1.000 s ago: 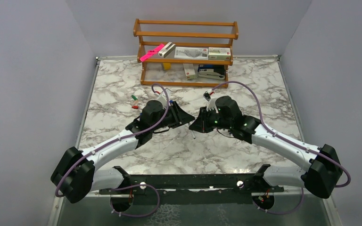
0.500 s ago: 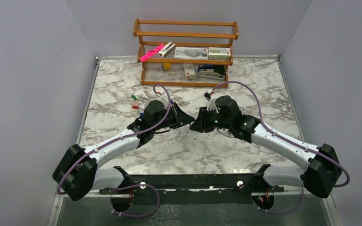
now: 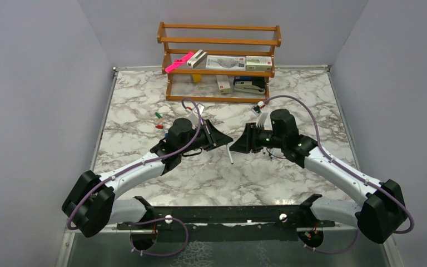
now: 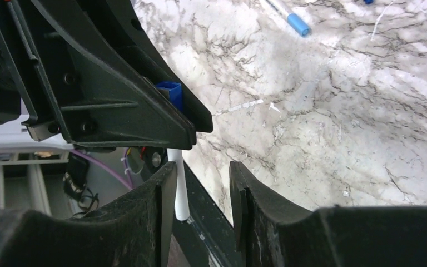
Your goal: Open the pen caps
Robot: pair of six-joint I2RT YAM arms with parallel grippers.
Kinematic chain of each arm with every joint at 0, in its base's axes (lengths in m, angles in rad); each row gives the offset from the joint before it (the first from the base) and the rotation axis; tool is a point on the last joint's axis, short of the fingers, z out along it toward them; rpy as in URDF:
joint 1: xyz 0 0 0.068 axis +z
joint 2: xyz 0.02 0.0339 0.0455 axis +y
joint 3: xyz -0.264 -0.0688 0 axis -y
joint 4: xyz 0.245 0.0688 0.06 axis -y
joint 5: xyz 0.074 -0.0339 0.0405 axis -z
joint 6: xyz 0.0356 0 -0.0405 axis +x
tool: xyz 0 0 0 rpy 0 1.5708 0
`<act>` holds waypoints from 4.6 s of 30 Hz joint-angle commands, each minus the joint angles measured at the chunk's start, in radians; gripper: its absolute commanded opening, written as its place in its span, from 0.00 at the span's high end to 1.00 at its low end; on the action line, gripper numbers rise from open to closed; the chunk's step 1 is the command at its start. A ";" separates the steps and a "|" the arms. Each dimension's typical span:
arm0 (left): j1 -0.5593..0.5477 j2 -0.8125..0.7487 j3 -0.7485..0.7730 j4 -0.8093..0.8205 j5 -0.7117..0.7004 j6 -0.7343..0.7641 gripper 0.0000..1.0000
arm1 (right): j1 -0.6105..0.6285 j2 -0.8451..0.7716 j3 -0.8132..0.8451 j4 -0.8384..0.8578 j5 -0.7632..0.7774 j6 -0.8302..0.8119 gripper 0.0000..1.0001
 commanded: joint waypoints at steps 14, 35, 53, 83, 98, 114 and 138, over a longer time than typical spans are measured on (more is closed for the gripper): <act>-0.006 0.006 0.014 0.157 0.091 -0.079 0.96 | -0.044 0.046 -0.090 0.308 -0.358 0.150 0.60; -0.006 0.010 -0.012 0.219 0.105 -0.099 0.97 | -0.057 0.112 -0.118 0.454 -0.358 0.243 0.71; 0.005 0.033 -0.058 0.320 -0.011 -0.069 1.00 | -0.073 0.128 -0.217 0.572 -0.406 0.312 0.99; 0.340 0.196 0.055 0.401 0.148 -0.095 1.00 | -0.074 0.036 -0.323 0.391 -0.301 0.224 0.99; 0.401 -0.018 0.156 -0.431 0.033 0.387 0.98 | -0.084 0.331 0.055 -0.069 0.465 -0.125 0.99; 0.405 -0.104 0.092 -0.537 -0.005 0.446 0.97 | -0.087 0.537 0.159 -0.091 0.615 -0.205 0.97; 0.457 -0.012 0.082 -0.596 -0.121 0.488 0.90 | -0.088 0.408 0.142 -0.172 0.663 -0.230 0.70</act>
